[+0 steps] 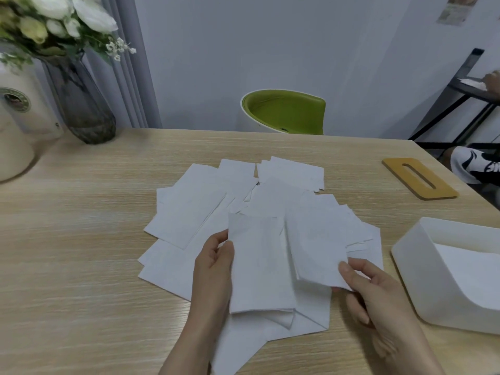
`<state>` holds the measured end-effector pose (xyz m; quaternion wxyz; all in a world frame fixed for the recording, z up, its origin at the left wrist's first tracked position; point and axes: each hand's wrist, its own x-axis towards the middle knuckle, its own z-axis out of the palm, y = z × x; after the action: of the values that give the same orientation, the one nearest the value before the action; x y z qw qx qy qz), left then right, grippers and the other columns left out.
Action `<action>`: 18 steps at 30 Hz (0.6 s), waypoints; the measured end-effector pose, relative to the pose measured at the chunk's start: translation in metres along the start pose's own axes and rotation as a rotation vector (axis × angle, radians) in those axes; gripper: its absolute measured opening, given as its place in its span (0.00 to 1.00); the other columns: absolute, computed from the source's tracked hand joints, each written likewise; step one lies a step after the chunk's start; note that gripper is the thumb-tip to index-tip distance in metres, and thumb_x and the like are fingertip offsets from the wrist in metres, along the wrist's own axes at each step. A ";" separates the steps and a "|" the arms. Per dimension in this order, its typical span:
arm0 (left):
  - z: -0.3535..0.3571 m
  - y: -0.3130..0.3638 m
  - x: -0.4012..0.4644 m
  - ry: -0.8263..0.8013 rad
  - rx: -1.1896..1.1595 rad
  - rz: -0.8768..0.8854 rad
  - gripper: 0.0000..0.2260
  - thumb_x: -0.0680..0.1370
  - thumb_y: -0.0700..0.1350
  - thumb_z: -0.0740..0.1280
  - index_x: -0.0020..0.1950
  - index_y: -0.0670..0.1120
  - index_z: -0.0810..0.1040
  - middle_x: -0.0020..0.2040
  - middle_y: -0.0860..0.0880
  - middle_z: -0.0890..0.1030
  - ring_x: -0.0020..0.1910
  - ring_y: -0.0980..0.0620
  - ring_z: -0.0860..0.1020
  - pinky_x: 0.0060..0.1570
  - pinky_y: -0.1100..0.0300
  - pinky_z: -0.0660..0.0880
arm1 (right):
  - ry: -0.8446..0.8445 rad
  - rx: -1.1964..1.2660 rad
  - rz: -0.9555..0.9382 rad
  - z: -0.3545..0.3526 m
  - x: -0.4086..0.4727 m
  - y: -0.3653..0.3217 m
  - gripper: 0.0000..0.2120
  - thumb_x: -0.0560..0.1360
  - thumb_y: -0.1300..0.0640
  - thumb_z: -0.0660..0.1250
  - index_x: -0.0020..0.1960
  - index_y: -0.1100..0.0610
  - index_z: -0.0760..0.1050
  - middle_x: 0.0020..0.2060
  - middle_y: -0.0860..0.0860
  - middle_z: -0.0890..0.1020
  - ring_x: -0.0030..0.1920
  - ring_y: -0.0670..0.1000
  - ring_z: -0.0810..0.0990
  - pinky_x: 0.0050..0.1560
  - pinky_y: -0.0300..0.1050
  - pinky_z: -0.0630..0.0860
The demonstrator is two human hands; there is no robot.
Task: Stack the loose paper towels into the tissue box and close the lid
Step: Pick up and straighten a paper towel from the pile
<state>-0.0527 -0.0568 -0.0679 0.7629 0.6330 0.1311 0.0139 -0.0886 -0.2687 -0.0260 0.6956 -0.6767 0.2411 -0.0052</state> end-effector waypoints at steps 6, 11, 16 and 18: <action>-0.001 -0.002 0.002 0.000 0.031 0.005 0.12 0.82 0.42 0.59 0.54 0.54 0.80 0.46 0.52 0.86 0.45 0.52 0.83 0.46 0.53 0.77 | -0.141 0.000 -0.059 0.035 -0.015 0.008 0.05 0.77 0.60 0.65 0.48 0.62 0.75 0.17 0.48 0.70 0.15 0.44 0.58 0.21 0.35 0.58; -0.001 -0.003 0.003 -0.006 0.000 -0.010 0.09 0.81 0.44 0.61 0.54 0.55 0.80 0.48 0.49 0.86 0.49 0.45 0.83 0.50 0.45 0.77 | -0.210 -0.067 -0.064 0.054 -0.020 0.014 0.05 0.77 0.62 0.65 0.49 0.64 0.75 0.21 0.49 0.74 0.14 0.45 0.61 0.18 0.34 0.57; -0.002 -0.004 0.005 -0.006 -0.007 -0.018 0.10 0.81 0.44 0.62 0.54 0.55 0.80 0.49 0.50 0.85 0.49 0.48 0.83 0.50 0.45 0.78 | -0.219 -0.144 -0.105 0.055 -0.021 0.015 0.04 0.77 0.61 0.65 0.49 0.63 0.75 0.18 0.48 0.71 0.17 0.46 0.63 0.21 0.35 0.60; -0.002 -0.004 0.004 -0.010 -0.010 -0.017 0.09 0.81 0.44 0.61 0.56 0.54 0.80 0.51 0.51 0.85 0.51 0.47 0.83 0.53 0.43 0.78 | -0.210 -0.151 -0.111 0.053 -0.021 0.015 0.04 0.77 0.61 0.65 0.48 0.62 0.76 0.18 0.49 0.71 0.17 0.46 0.62 0.21 0.35 0.60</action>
<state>-0.0494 -0.0551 -0.0727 0.7667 0.6282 0.1326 0.0046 -0.0934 -0.2105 -0.0353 0.6627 -0.7363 0.1290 0.0453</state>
